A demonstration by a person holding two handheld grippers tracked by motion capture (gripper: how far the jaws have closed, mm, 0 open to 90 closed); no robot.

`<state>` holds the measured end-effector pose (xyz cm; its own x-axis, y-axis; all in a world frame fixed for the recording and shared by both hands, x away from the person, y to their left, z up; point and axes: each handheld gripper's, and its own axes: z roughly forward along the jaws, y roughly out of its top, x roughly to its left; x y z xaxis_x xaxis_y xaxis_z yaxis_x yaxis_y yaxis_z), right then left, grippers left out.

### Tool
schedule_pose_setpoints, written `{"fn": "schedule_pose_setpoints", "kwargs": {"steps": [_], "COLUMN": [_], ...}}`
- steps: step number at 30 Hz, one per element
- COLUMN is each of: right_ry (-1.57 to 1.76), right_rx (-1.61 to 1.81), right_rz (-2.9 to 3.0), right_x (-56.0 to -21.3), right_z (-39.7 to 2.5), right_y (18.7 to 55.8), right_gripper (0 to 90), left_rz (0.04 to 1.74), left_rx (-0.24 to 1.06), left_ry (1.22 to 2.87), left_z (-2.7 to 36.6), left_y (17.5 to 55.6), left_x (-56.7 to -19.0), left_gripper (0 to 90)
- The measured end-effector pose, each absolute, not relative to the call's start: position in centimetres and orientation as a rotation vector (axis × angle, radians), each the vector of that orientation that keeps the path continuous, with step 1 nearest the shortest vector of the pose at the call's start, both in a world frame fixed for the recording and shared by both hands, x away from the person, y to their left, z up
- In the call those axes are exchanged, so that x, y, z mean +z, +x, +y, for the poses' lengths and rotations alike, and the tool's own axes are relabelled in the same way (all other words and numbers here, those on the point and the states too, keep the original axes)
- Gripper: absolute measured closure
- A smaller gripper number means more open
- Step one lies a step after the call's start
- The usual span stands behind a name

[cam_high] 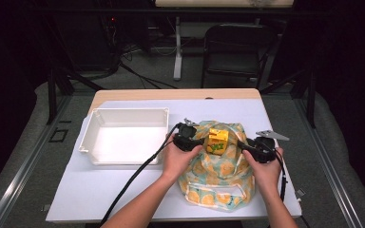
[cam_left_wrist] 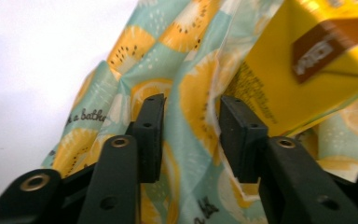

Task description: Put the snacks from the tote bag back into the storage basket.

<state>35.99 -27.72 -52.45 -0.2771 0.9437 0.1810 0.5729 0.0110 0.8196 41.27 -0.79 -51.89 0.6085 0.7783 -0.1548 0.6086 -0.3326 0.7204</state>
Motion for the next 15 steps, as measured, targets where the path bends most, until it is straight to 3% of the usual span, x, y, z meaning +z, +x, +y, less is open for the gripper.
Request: {"fn": "schedule_pose_setpoints", "kwargs": {"steps": [5, 10, 15], "right_ry": [1.385, 1.337, 1.331], "right_rx": [1.249, 1.275, 1.313], "right_rz": [1.865, 1.893, 1.981], "right_x": [-49.8, -49.4, -50.7], "right_z": [-27.2, -26.8, -25.9], "right_y": [32.1, 28.9, 26.9], "right_gripper": [38.2, 38.0, 36.5], "left_rz": [1.100, 1.054, 1.011], "left_rx": [0.305, 0.287, 0.303], "left_ry": [2.002, 1.969, 1.942], "left_z": [-0.5, 0.3, 1.4], "left_y": [41.0, 40.0, 38.7], "left_x": [-51.4, -50.6, -50.0], "left_gripper": [65.9, 57.4, 56.6]}}
